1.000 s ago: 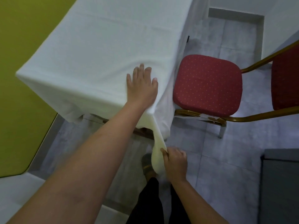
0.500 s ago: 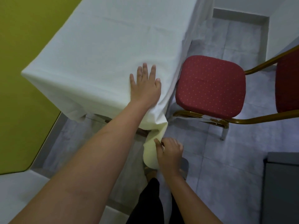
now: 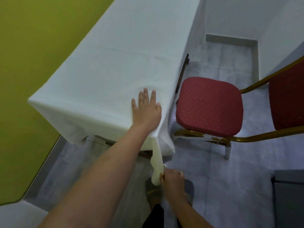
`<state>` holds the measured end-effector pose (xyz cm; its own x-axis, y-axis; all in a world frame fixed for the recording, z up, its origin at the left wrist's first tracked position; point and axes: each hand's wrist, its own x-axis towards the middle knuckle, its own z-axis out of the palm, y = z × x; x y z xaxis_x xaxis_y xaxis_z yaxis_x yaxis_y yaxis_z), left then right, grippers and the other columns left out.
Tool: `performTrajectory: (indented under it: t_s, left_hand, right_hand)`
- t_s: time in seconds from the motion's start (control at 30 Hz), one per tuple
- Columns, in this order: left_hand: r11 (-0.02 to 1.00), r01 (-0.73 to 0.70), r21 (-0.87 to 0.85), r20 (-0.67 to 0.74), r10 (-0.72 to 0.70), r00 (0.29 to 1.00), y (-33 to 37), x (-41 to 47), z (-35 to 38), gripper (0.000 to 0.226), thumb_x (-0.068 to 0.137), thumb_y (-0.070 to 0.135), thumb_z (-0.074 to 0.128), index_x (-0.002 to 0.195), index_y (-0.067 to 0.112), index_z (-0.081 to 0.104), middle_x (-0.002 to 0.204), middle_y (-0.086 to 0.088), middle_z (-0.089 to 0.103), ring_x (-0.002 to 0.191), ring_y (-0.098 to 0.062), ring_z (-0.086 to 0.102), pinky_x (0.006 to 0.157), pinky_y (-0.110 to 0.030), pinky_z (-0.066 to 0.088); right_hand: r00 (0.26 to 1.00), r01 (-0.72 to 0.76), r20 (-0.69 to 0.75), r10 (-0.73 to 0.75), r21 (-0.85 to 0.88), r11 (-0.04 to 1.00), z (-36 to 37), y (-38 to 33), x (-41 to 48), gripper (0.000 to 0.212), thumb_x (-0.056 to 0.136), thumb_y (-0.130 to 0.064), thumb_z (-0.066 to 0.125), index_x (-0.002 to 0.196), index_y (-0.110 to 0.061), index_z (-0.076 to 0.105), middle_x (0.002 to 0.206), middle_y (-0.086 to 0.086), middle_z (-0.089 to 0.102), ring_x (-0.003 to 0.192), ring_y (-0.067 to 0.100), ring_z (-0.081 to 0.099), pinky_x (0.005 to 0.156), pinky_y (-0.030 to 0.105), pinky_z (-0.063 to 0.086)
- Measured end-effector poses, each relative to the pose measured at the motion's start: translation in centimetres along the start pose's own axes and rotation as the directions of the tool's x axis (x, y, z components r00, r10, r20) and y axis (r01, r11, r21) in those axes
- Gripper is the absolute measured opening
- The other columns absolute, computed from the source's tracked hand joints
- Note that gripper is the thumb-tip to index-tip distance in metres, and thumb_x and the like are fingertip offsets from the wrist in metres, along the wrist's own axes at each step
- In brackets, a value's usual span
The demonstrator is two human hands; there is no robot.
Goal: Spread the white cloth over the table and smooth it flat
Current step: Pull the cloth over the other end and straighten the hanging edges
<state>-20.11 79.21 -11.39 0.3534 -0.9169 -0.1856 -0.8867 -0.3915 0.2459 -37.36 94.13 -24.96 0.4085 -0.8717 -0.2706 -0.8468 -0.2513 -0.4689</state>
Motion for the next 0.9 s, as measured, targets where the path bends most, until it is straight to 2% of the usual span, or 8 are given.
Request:
performTrajectory:
  t_s: [0.13, 0.4, 0.47, 0.53, 0.6, 0.67, 0.73, 0.9]
  left_hand:
    - [1.0, -0.005, 0.01, 0.006, 0.005, 1.0, 0.0, 0.1, -0.2, 0.056, 0.1, 0.037, 0.012, 0.151, 0.022, -0.006, 0.16, -0.005, -0.013, 0.147, -0.021, -0.012, 0.116, -0.048, -0.01]
    - [1.0, -0.009, 0.019, 0.052, 0.008, 0.999, 0.2, -0.3, -1.0, 0.057, 0.101, 0.038, 0.014, 0.152, 0.021, -0.004, 0.16, -0.006, -0.011, 0.147, -0.022, -0.011, 0.117, -0.049, -0.007]
    - [1.0, -0.018, 0.009, 0.09, 0.017, 0.996, 0.0, -0.3, -1.4, 0.058, 0.101, 0.04, 0.015, 0.152, 0.021, -0.004, 0.16, -0.006, -0.012, 0.147, -0.022, -0.012, 0.117, -0.049, -0.008]
    - [1.0, -0.021, -0.001, 0.125, 0.021, 0.992, 0.0, -0.5, -1.9, 0.059, 0.1, 0.041, 0.016, 0.152, 0.021, -0.004, 0.16, -0.006, -0.013, 0.147, -0.021, -0.013, 0.116, -0.048, -0.008]
    - [1.0, -0.023, -0.017, 0.137, 0.025, 0.99, 0.0, -0.8, -2.2, 0.058, 0.101, 0.041, 0.016, 0.152, 0.02, -0.002, 0.16, -0.006, -0.011, 0.147, -0.021, -0.011, 0.117, -0.048, -0.007]
    - [0.999, -0.031, -0.035, 0.13, 0.035, 0.991, 0.1, -1.5, -2.4, 0.056, 0.102, 0.039, 0.016, 0.152, 0.019, 0.003, 0.161, -0.005, -0.006, 0.148, -0.02, -0.007, 0.117, -0.048, -0.004]
    - [0.998, -0.045, -0.051, 0.115, 0.051, 0.992, 0.2, -2.4, -2.5, 0.054, 0.102, 0.037, 0.015, 0.152, 0.017, 0.007, 0.161, -0.005, -0.001, 0.148, -0.02, -0.003, 0.118, -0.047, -0.002]
    - [0.996, -0.083, -0.032, 0.084, 0.086, 0.993, 0.1, -4.9, -2.5, 0.052, 0.103, 0.034, 0.016, 0.152, 0.016, 0.013, 0.161, -0.005, 0.006, 0.148, -0.02, 0.003, 0.118, -0.046, 0.002]
  right_hand:
    - [0.978, -0.086, 0.182, 0.105, -0.106, 0.991, 0.3, 1.1, 0.5, 0.021, 0.094, -0.033, 0.046, 0.099, -0.023, 0.064, 0.102, -0.002, 0.067, 0.099, 0.017, 0.059, 0.09, 0.033, 0.035]
    - [0.854, -0.188, 0.412, 0.318, -0.326, 0.926, -0.7, 4.3, -2.7, 0.019, 0.089, -0.034, 0.054, 0.101, -0.022, 0.063, 0.112, -0.002, 0.064, 0.106, 0.019, 0.059, 0.097, 0.032, 0.039]
    - [0.826, -0.236, 0.425, 0.369, -0.334, 0.913, -0.9, 5.0, -4.0, 0.011, 0.089, -0.031, 0.055, 0.08, -0.027, 0.05, 0.101, -0.004, 0.065, 0.105, 0.019, 0.061, 0.097, 0.03, 0.037]
    - [0.814, -0.278, 0.418, 0.404, -0.329, 0.902, -1.3, 5.2, -4.7, 0.027, 0.09, -0.027, 0.054, 0.068, -0.027, 0.039, 0.08, -0.007, 0.058, 0.103, 0.018, 0.063, 0.094, 0.027, 0.038]
    - [0.843, -0.318, 0.368, 0.391, -0.245, 0.916, -1.7, 4.9, -5.1, 0.011, 0.091, -0.027, 0.05, 0.086, -0.023, 0.058, 0.091, -0.004, 0.064, 0.106, 0.019, 0.062, 0.097, 0.027, 0.039]
    - [0.861, -0.315, 0.338, 0.381, -0.235, 0.919, -2.1, 4.2, -4.9, 0.025, 0.094, -0.027, 0.044, 0.109, -0.018, 0.063, 0.112, 0.0, 0.065, 0.108, 0.019, 0.059, 0.096, 0.021, 0.039]
    - [0.884, -0.31, 0.298, 0.36, -0.201, 0.929, -2.8, 3.5, -4.5, 0.027, 0.095, -0.021, 0.041, 0.111, -0.016, 0.062, 0.115, 0.003, 0.064, 0.107, 0.02, 0.059, 0.084, 0.009, 0.037]
    - [0.891, -0.336, 0.261, 0.371, -0.168, 0.927, -5.5, 1.7, -2.7, 0.02, 0.09, -0.022, 0.051, 0.072, -0.025, 0.047, 0.103, -0.001, 0.067, 0.098, 0.018, 0.061, 0.088, 0.03, 0.041]
